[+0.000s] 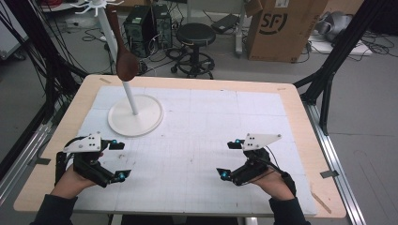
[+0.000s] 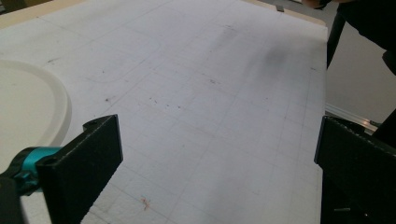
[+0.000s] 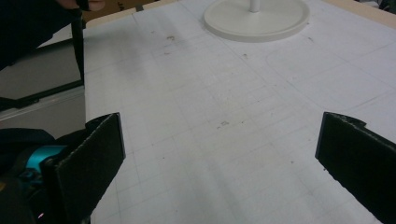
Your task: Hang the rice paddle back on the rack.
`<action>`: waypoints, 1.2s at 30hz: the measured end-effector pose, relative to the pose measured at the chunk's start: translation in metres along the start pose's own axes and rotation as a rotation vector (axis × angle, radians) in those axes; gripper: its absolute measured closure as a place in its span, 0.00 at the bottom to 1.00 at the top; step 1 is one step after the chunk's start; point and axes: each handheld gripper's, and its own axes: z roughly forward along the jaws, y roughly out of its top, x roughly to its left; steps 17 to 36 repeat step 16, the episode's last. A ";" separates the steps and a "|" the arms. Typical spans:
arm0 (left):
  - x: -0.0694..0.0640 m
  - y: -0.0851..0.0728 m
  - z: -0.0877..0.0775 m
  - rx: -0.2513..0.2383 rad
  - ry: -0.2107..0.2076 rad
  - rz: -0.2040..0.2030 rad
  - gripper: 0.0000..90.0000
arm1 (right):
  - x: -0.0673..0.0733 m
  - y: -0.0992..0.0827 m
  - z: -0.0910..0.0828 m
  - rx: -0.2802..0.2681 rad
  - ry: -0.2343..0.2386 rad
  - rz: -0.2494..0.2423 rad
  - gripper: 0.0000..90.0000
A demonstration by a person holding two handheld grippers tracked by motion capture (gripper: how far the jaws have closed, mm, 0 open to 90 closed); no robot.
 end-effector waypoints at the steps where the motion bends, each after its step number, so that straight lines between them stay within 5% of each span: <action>1: 0.000 0.000 0.000 0.002 0.001 0.000 0.02 | 0.000 -0.001 0.000 0.004 0.002 -0.002 0.00; 36: 0.001 -0.001 0.000 0.000 0.003 0.004 0.02 | 0.000 -0.008 -0.003 -0.005 -0.006 -0.011 0.00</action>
